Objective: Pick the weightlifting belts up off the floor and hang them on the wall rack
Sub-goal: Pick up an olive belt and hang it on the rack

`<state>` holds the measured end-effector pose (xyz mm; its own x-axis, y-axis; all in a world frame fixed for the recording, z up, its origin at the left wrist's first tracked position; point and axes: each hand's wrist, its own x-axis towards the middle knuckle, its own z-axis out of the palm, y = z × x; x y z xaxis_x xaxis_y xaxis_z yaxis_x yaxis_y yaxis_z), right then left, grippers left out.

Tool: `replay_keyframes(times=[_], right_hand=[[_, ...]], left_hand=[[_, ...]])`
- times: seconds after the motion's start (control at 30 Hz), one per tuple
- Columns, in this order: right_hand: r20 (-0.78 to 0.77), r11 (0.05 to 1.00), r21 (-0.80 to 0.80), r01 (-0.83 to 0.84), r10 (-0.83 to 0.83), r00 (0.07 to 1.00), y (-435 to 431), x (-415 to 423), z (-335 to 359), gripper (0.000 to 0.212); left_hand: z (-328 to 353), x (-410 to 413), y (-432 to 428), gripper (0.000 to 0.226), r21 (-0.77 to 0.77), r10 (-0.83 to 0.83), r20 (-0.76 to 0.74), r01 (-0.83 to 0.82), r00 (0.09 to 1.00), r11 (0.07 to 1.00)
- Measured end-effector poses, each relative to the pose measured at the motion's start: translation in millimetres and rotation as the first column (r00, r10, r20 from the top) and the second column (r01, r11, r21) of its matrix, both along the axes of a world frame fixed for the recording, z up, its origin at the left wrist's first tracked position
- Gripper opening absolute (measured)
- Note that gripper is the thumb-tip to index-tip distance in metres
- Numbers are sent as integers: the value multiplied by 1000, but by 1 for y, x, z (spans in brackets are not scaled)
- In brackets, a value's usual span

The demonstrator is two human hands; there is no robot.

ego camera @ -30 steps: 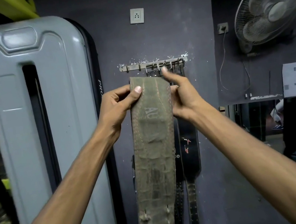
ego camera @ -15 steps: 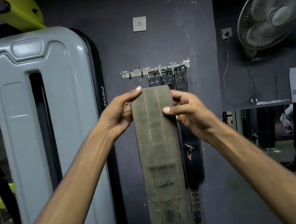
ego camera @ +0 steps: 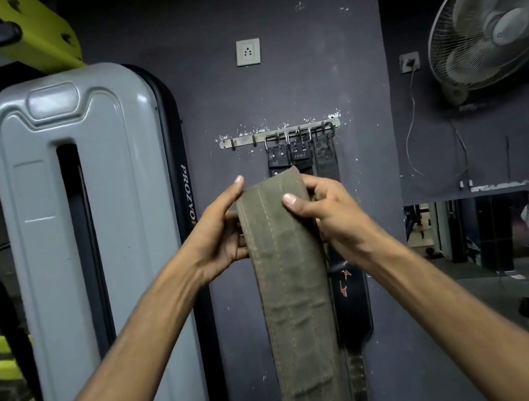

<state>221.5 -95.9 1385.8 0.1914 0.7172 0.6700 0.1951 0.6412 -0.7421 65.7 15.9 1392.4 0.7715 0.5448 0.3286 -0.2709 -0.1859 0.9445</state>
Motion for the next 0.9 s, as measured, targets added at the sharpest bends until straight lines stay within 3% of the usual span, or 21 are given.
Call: replay_keyframes(times=[0.1,0.2,0.33,0.47,0.57,0.7,0.8,0.9], right_hand=[[110,996,93,-15,5,994,-7,14,-12,23],[90,1000,-24,2,0,996,-19,32,-14,29],[-21,958,-286,-36,32,999,-24,54,-10,36],[-195,920,-334,-204,144,970,-16,64,-4,43],[-313,928,-312,-203,102,944,1,58,-5,28],[-281,966,-246,-81,9,960,33,57,-24,19],[-216,984,-177,-12,-27,976,53,58,-34,15],[-156,994,-104,-16,0,988,76,55,-44,14]], left_hand=[[6,11,-3,47,-62,21,77,-16,997,998],[11,26,-12,46,-81,51,179,-37,983,996],[3,42,-21,21,128,121,233,-154,965,980],[-17,43,-23,18,199,106,295,-169,950,965],[-32,41,-21,22,221,107,285,-174,952,960],[-38,32,2,16,122,63,99,-75,993,990],[-42,31,37,50,-14,33,-113,-35,993,999],[-38,43,74,61,-182,-26,8,27,1000,983]])
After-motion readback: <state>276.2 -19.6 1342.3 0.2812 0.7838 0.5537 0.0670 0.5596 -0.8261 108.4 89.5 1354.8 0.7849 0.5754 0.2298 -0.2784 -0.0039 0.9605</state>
